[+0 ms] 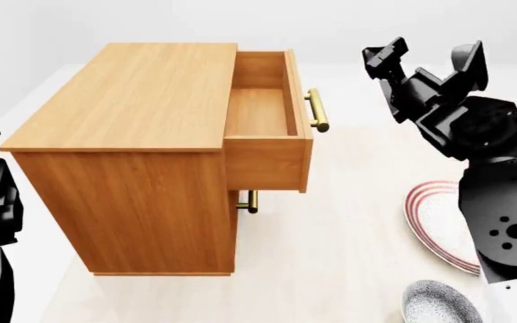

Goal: Open the top drawer of the cabinet and put the bowl in it.

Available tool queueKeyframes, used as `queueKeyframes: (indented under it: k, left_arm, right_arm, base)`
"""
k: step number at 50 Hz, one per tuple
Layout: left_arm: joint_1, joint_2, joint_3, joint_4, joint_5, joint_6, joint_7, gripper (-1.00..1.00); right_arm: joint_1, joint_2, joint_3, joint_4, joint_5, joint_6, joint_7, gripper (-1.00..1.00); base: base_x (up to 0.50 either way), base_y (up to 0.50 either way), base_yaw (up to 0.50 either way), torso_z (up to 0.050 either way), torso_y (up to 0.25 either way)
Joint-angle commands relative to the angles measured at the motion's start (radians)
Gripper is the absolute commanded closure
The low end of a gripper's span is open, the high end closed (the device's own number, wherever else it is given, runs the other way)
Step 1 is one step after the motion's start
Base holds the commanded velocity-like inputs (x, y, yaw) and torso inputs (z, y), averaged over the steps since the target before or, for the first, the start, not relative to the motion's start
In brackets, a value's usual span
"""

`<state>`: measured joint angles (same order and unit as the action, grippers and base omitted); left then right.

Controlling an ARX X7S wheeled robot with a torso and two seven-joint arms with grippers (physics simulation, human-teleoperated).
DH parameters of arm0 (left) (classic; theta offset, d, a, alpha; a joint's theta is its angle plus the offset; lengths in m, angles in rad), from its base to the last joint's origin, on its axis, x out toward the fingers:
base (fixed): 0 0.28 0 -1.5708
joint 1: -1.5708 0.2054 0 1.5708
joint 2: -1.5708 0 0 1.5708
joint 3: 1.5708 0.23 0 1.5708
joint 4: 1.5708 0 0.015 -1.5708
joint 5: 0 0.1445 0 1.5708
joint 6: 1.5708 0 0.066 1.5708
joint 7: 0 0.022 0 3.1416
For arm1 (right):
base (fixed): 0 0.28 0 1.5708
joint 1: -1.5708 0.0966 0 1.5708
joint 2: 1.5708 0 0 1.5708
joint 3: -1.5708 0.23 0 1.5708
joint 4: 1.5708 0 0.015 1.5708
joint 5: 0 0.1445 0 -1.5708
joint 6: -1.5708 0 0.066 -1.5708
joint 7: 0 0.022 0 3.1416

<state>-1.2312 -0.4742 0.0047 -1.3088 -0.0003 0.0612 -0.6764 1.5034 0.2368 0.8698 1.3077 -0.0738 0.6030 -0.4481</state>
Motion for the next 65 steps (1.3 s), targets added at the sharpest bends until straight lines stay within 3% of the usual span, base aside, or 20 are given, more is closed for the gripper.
queueKeyframes:
  k: [1, 7, 15, 21, 30, 35, 42, 58, 65]
  left_arm:
    - [0.0, 0.0, -0.001, 0.0, 0.0, 0.0, 0.003, -1.0]
    - [0.0, -0.001, -0.001, 0.0, 0.0, -0.002, 0.005, -1.0]
    - [0.001, -0.001, -0.001, 0.0, 0.0, -0.007, 0.009, -1.0]
    - [0.0, -0.002, 0.002, 0.0, 0.002, -0.012, 0.01, -1.0]
    - [-0.002, 0.0, 0.009, 0.0, 0.002, -0.017, 0.004, -1.0]
    - [-0.004, -0.001, 0.011, 0.0, 0.001, -0.024, 0.005, -1.0]
    - [-0.007, -0.001, 0.01, 0.0, 0.0, -0.027, 0.005, -1.0]
    - [-0.006, 0.0, 0.012, 0.0, 0.001, -0.022, 0.004, -1.0]
    - [-0.005, 0.0, 0.011, 0.0, 0.0, -0.019, 0.004, -1.0]
  right_arm:
    - [0.149, -0.047, -0.256, -0.1, -0.165, 0.018, -0.038, -1.0]
    - [0.057, -0.187, -0.501, -0.507, -0.347, 0.257, -0.163, -1.0]
    - [0.094, -0.232, -0.699, -0.512, -0.405, 0.377, -0.21, -1.0]
    - [0.114, -0.235, -0.872, -0.442, -0.284, 0.349, -0.003, -1.0]
    - [0.003, -0.234, -1.155, -0.679, 0.028, 0.45, 0.376, -1.0]
    - [0.013, -0.232, -1.188, -0.644, 0.139, 0.444, 0.432, -1.0]
    - [0.028, -0.227, -1.205, -0.618, 0.272, 0.435, 0.368, -1.0]
    - [0.083, -0.232, -1.241, -0.419, 0.432, 0.328, 0.376, -1.0]
    - [0.1, -0.233, -1.349, -0.346, 0.495, 0.283, 0.387, -1.0]
  base:
    - [0.0, 0.0, 0.0, 0.0, 0.0]
    - [0.0, 0.0, 0.0, 0.0, 0.0]
    - [0.0, 0.0, 0.0, 0.0, 0.0]
    - [0.0, 0.0, 0.0, 0.0, 0.0]
    - [0.0, 0.0, 0.0, 0.0, 0.0]
    - [0.0, 0.0, 0.0, 0.0, 0.0]
    - [0.0, 0.0, 0.0, 0.0, 0.0]
    - [0.0, 0.0, 0.0, 0.0, 0.0]
    - [0.0, 0.0, 0.0, 0.0, 0.0]
